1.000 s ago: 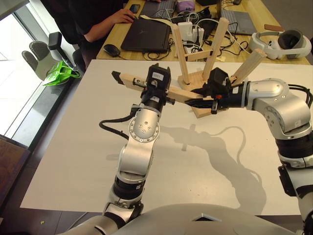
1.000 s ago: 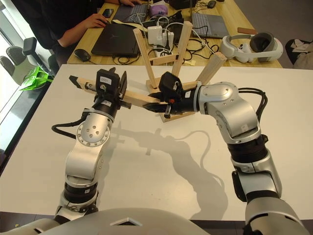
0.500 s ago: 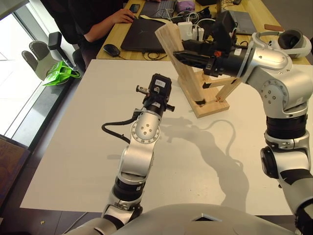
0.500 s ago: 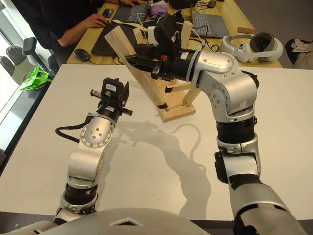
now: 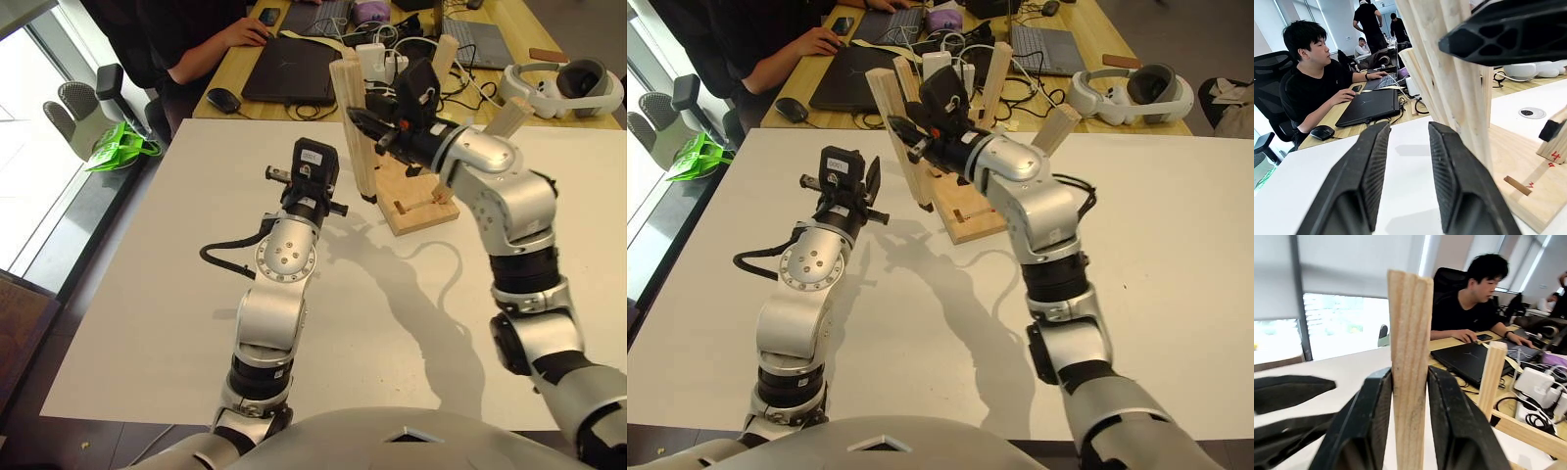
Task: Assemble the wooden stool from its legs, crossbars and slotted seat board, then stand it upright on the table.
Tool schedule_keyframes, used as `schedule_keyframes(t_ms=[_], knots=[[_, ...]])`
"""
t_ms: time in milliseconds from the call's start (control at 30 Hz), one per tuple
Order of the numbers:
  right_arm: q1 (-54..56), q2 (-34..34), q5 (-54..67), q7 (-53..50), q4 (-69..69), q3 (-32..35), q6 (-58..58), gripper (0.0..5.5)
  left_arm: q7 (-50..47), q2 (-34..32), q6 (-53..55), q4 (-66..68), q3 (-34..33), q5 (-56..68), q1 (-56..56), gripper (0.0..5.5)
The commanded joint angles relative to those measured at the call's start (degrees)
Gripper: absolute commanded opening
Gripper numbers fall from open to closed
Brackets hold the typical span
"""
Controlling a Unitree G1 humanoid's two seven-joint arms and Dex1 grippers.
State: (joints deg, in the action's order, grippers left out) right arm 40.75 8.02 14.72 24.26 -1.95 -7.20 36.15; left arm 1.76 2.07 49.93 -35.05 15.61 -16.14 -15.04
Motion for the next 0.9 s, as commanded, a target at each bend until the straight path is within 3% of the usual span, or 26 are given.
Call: schedule_keyframes(t_ms=[33,200,467,600,900], knots=[[-1.42,-10.73,0.41,-14.65,0.32,5.63,2.29,0.98,-0.66,1.54,1.55,-1.26,-0.34,0.26,-1.80,1.48],[0.45,-17.72,3.65,-22.27,0.31,10.01,5.72,0.98,-1.07,1.92,1.18,-0.95,0.38,0.09,-2.49,1.48],[6.21,-20.62,13.30,-25.90,0.71,14.76,10.22,0.98,-1.28,-0.34,0.00,0.38,3.95,-1.76,-1.77,1.64],[7.45,-20.88,17.25,-27.12,0.39,14.47,12.05,0.98,-1.11,-1.09,0.18,0.87,4.72,-2.67,-2.39,2.31],[7.61,-21.36,26.41,-30.33,-2.96,13.42,19.02,0.98,-1.87,-2.25,-0.52,4.40,5.05,-5.14,-5.27,2.34]])
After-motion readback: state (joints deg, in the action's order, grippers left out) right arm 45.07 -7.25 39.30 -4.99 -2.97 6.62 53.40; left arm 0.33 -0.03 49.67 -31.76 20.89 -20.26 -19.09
